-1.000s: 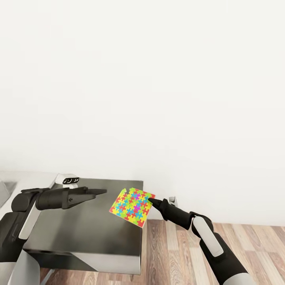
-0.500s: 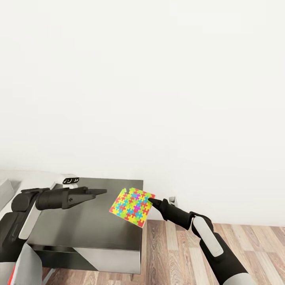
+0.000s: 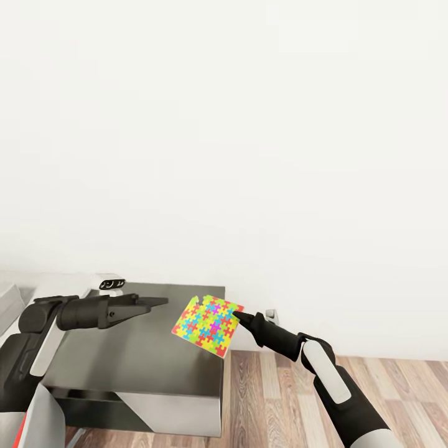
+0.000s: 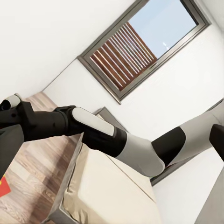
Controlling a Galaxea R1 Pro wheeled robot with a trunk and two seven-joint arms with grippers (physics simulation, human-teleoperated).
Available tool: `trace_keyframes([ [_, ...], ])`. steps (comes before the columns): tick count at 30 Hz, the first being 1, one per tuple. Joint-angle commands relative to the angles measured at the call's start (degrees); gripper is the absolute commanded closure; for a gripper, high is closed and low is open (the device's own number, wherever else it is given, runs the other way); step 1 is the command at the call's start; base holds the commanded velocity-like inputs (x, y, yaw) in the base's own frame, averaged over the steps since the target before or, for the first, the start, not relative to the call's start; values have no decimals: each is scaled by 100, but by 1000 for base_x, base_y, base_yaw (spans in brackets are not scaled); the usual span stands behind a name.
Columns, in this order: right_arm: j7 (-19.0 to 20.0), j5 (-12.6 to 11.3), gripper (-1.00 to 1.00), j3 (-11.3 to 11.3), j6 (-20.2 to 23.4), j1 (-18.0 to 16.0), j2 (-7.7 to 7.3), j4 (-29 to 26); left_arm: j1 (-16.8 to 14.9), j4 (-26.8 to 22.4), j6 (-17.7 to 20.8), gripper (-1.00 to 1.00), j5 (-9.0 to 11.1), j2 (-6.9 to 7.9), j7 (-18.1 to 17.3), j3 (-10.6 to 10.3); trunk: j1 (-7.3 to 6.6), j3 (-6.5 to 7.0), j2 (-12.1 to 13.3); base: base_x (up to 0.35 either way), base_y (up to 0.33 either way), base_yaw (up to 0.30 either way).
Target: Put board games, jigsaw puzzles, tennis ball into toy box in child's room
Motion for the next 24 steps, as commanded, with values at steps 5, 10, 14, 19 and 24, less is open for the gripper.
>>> trace_keyframes([
  [5,20,9,100,5,10,-5,-7,0,-4,-1,61,-100,-2,1,-20,-2,4,37,-11,0,0,0],
  [10,20,9,100,5,10,-5,-2,0,-4,-1,61,-100,-2,8,-20,-5,4,84,-11,0,0,0],
  [14,20,9,100,5,10,-5,-2,0,-4,-1,61,-100,-2,2,-20,-9,4,123,-11,0,0,0],
  [19,20,9,100,7,10,-5,-2,0,-4,-1,56,-100,-2,8,-20,-11,4,170,-11,0,0,0],
  [24,20,9,100,6,10,-5,-6,0,-4,-1,53,-100,0,8,-20,-11,4,218,-11,0,0,0],
])
